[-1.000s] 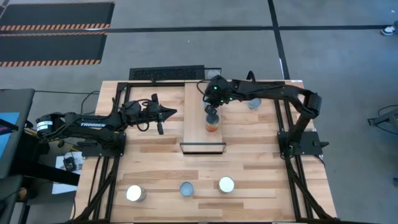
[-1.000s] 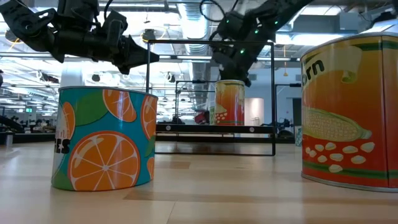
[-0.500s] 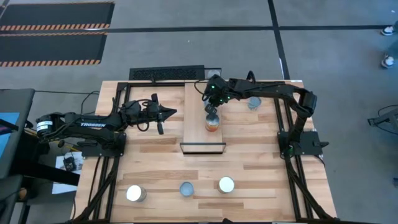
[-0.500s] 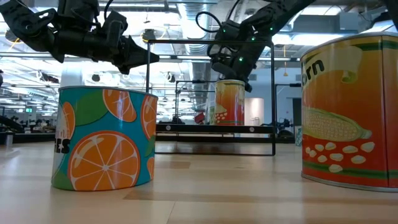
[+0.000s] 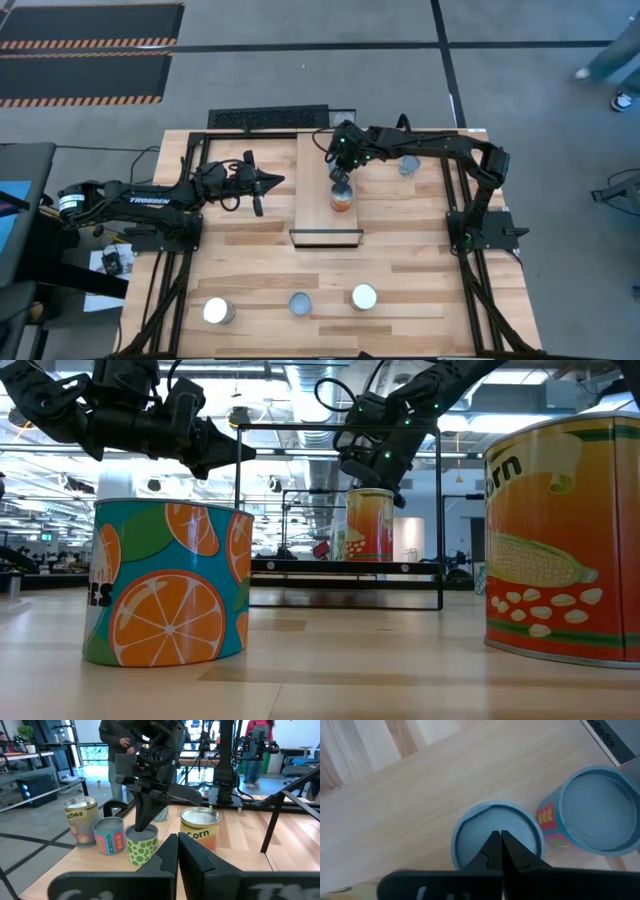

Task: Pick and place cans onto a shelf
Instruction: Adjust the cans

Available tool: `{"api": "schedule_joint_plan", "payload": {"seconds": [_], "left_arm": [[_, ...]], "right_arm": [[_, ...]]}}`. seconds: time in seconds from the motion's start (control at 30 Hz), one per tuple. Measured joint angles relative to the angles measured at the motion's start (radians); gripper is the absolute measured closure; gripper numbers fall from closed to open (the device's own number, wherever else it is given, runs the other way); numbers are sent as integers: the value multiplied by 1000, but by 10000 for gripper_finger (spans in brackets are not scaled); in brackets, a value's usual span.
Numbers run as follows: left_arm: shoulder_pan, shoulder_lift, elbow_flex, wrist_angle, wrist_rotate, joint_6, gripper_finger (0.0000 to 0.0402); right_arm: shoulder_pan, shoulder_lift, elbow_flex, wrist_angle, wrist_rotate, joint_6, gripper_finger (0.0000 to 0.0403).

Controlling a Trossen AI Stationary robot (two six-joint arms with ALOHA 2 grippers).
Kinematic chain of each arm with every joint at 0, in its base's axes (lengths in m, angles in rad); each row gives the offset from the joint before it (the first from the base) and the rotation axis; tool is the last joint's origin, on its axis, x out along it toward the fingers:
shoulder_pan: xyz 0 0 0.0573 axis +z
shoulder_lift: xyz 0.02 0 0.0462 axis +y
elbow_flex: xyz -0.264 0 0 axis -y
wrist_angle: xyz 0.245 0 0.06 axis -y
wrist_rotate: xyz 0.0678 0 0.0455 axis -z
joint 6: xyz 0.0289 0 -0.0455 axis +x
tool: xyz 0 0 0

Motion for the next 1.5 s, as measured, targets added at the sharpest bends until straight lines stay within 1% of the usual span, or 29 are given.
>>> {"api": "schedule_joint_plan", "payload": {"seconds": [0.4,0.7,0.83,1.0,1.1,1.27,1.33,1.5], "left_arm": [[0,0,0,0,0,-1,400],[0,0,0,0,0,-3,400],[0,0,0,-1,0,-3,400],[0,0,0,-4,0,-3,400],[0,0,0,-4,0,-3,400],[0,0,0,-4,0,-3,400],[0,0,0,-4,0,-3,400],[0,0,0,-5,0,-2,400]], "right_arm": [[10,0,0,-77,-10,0,397],[23,-4,0,-97,-60,-4,397],[25,-24,-1,-103,-63,-20,397],[7,-94,0,-54,8,-26,396],[-24,-104,0,5,56,-26,396],[-80,-51,0,73,54,-18,396],[-91,-19,-1,91,54,-18,396],[-105,15,0,108,68,-18,396]]}}
